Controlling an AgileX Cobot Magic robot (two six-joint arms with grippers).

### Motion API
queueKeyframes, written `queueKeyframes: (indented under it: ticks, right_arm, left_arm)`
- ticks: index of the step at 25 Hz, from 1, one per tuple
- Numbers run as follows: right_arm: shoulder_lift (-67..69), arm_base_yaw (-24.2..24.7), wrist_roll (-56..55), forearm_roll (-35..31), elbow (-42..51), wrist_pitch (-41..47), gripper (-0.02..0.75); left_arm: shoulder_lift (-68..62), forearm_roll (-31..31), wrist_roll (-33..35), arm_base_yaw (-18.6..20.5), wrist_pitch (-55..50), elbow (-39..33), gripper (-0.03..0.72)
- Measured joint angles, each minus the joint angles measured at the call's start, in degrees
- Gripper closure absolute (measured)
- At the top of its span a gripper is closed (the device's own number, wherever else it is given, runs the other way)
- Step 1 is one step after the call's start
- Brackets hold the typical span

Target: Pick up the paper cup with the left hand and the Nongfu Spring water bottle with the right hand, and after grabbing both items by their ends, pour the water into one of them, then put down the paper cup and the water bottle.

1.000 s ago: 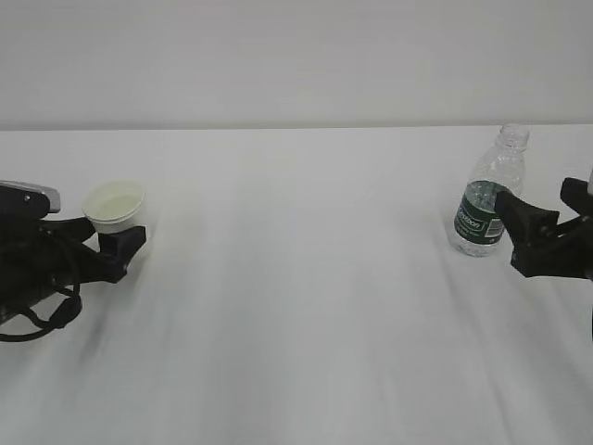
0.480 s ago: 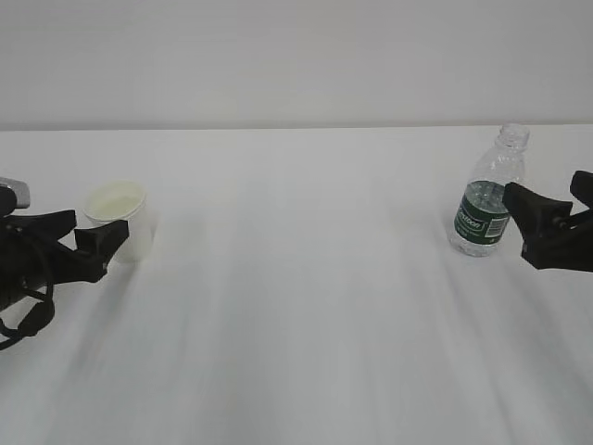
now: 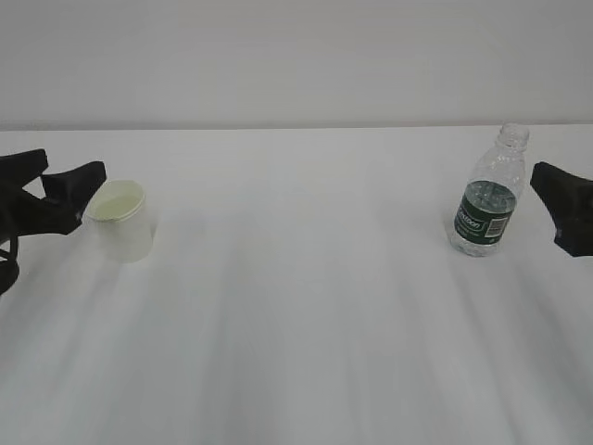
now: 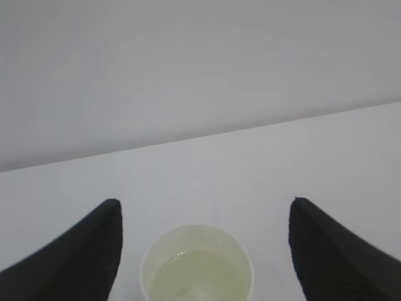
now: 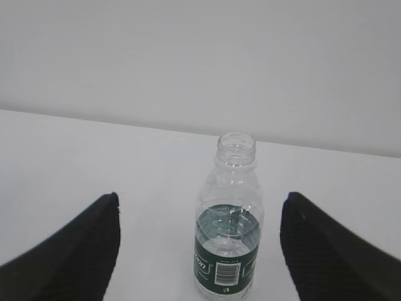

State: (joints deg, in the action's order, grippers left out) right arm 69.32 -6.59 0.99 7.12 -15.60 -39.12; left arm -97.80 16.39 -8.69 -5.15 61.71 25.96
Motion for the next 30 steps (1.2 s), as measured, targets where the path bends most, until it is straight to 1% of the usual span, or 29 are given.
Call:
queueKeyframes:
  ticks: [5, 9, 19, 25, 30]
  right_arm:
    - [-6.4, 0.0, 0.0, -2.7, 0.0, 7.7, 0.144]
    - [-11.1, 0.0, 0.0, -2.7, -1.2, 13.7, 0.144]
    - [-20.5, 0.0, 0.2, -2.7, -7.5, 32.8, 0.144]
    - [-25.8, 0.0, 0.3, -2.6, -11.3, 45.9, 0.144]
    - [-30.1, 0.0, 0.3, -0.7, -13.9, 56.5, 0.144]
  left_arm:
    - [8.6, 0.0, 0.0, 0.0, -6.8, -0.2, 0.095]
    - [15.1, 0.0, -0.4, 0.0, -12.5, -0.2, 0.095]
    - [29.1, 0.0, -3.6, 0.0, -28.0, -0.7, 0.097]
    - [38.3, 0.0, -4.2, 0.0, -37.5, -0.7, 0.097]
    - [45.8, 0.0, -4.7, 0.0, -47.7, -0.7, 0.097]
